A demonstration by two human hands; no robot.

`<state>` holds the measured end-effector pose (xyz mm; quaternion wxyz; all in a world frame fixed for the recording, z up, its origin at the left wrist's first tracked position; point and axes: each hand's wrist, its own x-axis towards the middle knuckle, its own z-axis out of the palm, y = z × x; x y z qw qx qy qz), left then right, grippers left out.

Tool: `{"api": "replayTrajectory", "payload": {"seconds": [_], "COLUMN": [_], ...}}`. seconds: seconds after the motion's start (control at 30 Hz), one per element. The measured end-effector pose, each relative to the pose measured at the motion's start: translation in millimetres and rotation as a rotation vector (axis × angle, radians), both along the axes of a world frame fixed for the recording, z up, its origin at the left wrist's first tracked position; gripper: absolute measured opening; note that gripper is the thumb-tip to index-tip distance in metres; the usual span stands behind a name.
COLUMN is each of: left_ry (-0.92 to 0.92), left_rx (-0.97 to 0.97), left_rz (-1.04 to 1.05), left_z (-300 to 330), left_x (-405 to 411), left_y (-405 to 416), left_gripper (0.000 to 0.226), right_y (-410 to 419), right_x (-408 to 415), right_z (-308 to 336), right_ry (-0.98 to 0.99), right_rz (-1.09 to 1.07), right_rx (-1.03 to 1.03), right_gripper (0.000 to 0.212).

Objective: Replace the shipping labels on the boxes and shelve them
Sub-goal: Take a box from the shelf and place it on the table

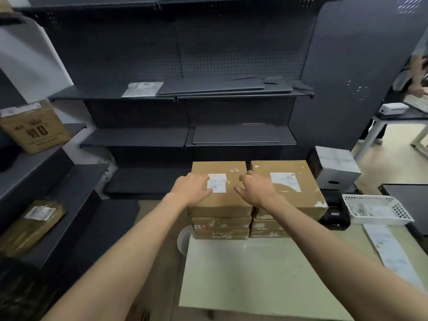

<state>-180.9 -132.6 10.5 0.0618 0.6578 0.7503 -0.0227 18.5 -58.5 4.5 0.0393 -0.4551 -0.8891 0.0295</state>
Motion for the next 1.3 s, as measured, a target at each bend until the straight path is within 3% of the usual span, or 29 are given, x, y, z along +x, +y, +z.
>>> {"api": "replayTrajectory", "payload": {"seconds": [0.27, 0.6, 0.73, 0.87, 1.13, 1.3], "left_ry": [-0.103, -0.542, -0.671, -0.800, -0.821, -0.758], "left_rx": [-0.102, -0.063, -0.043, -0.080, -0.045, 0.049], "left_rz": [0.176, 0.489, 0.636, 0.698, 0.706, 0.710], "left_z": [-66.6, -132.6, -142.5, -152.0, -144.7, -124.1], "left_x": [-49.1, -79.2, -75.7, -80.0, -80.2, -60.7], "left_y": [46.3, 90.1, 97.3, 96.5, 65.6, 33.9], "left_gripper": [0.046, 0.064, 0.076, 0.055, 0.063, 0.052], "right_y": [52.6, 100.8, 107.1, 109.1, 85.4, 66.1], "right_x": [-28.1, -44.2, -49.1, -52.4, -38.6, -21.0], "right_z": [-53.6, -96.8, -109.4, -116.3, -114.4, -103.7], "right_ry": [-0.008, 0.102, 0.186, 0.299, 0.454, 0.526], "right_rz": [-0.143, -0.356, -0.455, -0.553, -0.567, -0.497], "right_rx": [-0.152, -0.390, -0.510, -0.650, -0.703, -0.629], "right_gripper": [0.041, 0.041, 0.052, 0.055, 0.050, 0.043]}}
